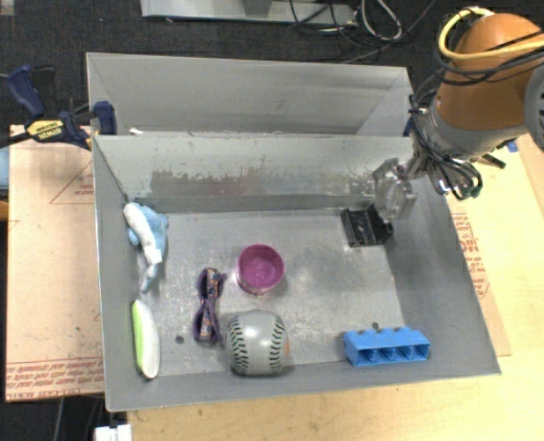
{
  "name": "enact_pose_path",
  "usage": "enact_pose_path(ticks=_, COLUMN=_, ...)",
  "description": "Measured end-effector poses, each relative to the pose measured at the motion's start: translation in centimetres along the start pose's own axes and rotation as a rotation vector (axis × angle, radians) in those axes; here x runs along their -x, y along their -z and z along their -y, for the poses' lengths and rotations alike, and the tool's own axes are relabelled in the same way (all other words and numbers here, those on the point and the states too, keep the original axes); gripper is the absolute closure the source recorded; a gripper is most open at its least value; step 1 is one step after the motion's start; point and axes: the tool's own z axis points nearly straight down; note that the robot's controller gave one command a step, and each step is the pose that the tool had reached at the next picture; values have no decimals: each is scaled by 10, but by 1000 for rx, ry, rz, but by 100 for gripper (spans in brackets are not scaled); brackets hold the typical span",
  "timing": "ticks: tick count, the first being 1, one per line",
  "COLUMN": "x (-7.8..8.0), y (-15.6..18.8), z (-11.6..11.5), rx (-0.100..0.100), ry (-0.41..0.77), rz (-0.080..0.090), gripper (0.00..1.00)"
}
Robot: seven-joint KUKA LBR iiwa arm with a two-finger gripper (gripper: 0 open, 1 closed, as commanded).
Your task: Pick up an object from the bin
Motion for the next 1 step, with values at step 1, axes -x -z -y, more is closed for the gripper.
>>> enact_pose_path(ticks=1, x=-3, y=-27, z=28, rx=1, ry=0, rz=-5, gripper=100)
